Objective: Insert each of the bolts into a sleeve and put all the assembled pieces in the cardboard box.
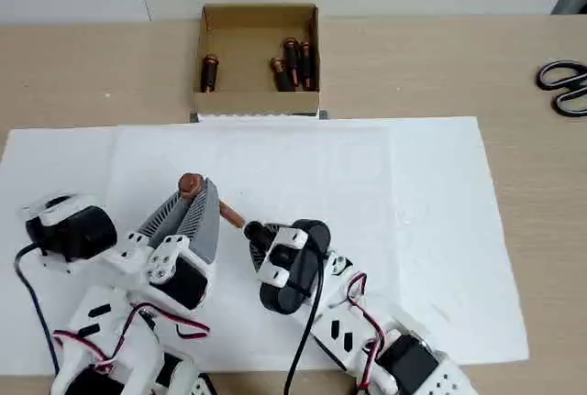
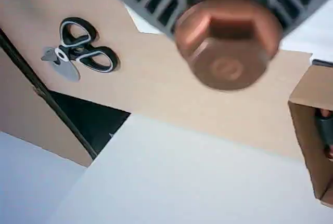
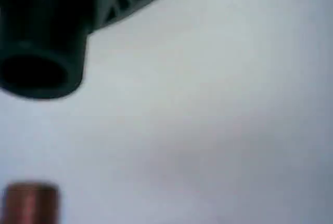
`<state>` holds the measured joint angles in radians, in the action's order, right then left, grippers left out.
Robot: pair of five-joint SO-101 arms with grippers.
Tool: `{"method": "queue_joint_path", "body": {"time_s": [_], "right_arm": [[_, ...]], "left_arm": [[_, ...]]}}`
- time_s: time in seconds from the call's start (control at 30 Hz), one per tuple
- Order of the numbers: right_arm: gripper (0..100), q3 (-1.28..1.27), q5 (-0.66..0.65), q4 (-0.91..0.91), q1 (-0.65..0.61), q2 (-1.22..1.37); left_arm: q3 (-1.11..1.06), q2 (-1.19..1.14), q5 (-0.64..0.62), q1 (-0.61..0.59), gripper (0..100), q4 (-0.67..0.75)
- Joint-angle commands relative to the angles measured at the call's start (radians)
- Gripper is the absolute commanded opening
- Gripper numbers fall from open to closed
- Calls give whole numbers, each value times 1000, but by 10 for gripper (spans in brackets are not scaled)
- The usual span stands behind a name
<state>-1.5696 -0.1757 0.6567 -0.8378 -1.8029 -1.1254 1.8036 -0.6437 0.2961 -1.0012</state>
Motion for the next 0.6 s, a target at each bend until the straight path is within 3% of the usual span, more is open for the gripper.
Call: {"method": "queue_joint_path", "body": {"time_s": [0.0,0.57], "right_arm": [[3,11,-3,-35,5,-10],[3,54,-5,-35,-33,-10]], "left_arm": [[41,6,-3,12,6,-23],[-22,8,-6,12,6,-23]]}}
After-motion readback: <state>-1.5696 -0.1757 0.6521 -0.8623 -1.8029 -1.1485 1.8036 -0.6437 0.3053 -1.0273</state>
